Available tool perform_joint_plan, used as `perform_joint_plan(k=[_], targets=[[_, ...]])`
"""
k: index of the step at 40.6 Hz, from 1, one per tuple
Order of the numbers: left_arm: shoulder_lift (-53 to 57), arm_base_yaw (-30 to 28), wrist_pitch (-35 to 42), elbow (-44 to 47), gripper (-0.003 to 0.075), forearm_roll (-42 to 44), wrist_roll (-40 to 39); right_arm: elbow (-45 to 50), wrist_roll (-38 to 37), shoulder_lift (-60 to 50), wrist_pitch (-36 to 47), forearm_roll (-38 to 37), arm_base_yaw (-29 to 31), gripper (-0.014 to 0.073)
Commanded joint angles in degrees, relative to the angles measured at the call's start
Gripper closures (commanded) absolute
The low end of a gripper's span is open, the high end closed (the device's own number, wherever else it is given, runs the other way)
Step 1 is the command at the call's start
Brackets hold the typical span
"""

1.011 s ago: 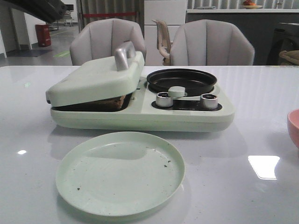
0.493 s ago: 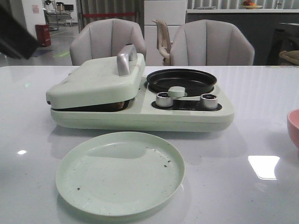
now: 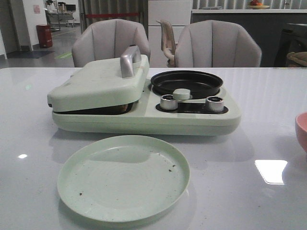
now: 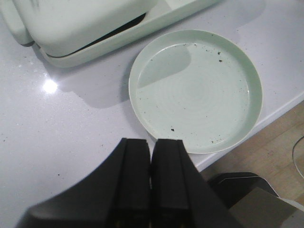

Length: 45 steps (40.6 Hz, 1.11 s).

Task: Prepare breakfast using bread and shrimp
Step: 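Grasp the rim of the pink bowl with the right gripper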

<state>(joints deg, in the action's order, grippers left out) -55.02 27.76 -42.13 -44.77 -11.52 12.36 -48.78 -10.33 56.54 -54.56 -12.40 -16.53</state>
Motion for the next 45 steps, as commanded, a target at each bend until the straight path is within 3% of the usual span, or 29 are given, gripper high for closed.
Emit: perform_joint_plan(k=[1, 10, 18, 40, 45], targets=[[0.82, 0.42, 4.07, -1.3, 0.061, -0.41, -0.58, -3.81, 0.07, 2.9, 2.97, -1.78, 6.06, 0.0049], [0.82, 0.42, 4.07, -1.3, 0.061, -0.41, -0.58, -8.38, 6.42, 12.91, 2.67, 4.77, 21.42, 0.0034], [0.82, 0.42, 4.07, -1.3, 0.061, 1.47, -0.58, -13.76, 11.59, 23.44, 2.81, 7.17, 29.1, 0.0036], [0.82, 0.42, 4.07, -1.3, 0.061, 2.46, -0.58, -22.75, 16.87, 44.45, 2.67, 11.06, 30.28, 0.0039], [0.82, 0.42, 4.07, -1.3, 0.061, 2.46, -0.58, -22.75, 16.87, 45.67, 3.03, 11.2, 30.28, 0.0131]])
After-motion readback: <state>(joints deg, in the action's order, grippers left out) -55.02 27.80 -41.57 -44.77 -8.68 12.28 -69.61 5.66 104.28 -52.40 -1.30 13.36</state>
